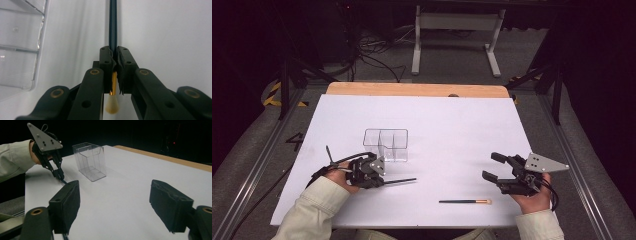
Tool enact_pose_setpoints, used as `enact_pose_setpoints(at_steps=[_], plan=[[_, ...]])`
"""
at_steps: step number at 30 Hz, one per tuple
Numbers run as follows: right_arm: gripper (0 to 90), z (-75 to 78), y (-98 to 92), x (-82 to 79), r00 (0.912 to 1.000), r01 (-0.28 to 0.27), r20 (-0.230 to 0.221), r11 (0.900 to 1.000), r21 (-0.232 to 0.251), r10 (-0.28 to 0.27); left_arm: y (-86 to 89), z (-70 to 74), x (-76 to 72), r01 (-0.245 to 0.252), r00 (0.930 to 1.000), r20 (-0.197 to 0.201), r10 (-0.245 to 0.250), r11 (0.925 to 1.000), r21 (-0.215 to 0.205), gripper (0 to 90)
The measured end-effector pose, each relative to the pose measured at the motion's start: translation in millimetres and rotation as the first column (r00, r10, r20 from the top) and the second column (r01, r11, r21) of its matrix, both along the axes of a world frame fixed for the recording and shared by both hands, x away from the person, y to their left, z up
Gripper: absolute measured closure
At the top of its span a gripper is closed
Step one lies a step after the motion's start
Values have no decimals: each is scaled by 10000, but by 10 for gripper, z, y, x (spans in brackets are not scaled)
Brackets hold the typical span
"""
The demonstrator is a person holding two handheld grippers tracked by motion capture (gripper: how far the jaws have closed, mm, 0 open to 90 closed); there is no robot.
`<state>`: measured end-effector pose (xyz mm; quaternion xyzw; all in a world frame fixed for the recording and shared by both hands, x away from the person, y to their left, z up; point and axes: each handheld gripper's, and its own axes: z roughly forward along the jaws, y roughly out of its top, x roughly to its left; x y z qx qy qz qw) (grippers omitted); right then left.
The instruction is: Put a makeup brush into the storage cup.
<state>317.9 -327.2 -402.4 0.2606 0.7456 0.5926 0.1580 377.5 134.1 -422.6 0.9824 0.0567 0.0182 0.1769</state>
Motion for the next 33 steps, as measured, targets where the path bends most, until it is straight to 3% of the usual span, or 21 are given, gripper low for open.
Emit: enact_pose_setpoints(at_steps=[2,9,10,16,26,27,28,29,33], plan=[[340,23,19,-3,9998,-147,-109,9998,-127,146,1,59,-15,-6,10000,-24,5,9999,-117,832],[417,156,155,30,9960,-851,-327,9935,-752,828,-59,195,-45,119,9999,-75,-120,9999,-121,832],[417,224,240,56,9929,-1177,-324,9872,-1073,1149,-96,226,-53,294,9995,-73,-294,9995,-81,832],[420,345,409,110,9847,-1722,-521,9728,-1550,1660,-176,269,-81,497,9987,113,-498,9987,92,832],[494,516,756,227,9590,-2721,-1482,9307,-2446,2414,-378,380,-136,967,9942,461,-970,9953,87,832],[498,524,818,249,9519,-2914,-1712,9232,-2504,2540,-393,391,-139,1061,9930,516,-1067,9943,128,832],[498,524,818,249,9519,-2914,-1712,9232,-2504,2540,-417,400,-150,1073,9929,510,-1076,9942,101,832],[501,530,895,273,9469,-3056,-1872,9127,-2711,2615,-475,429,-154,1308,9897,564,-1317,9912,205,832],[510,549,1035,313,9352,-3386,-2105,8928,-2972,2846,-568,474,-181,1485,9865,657,-1498,9886,242,832]])
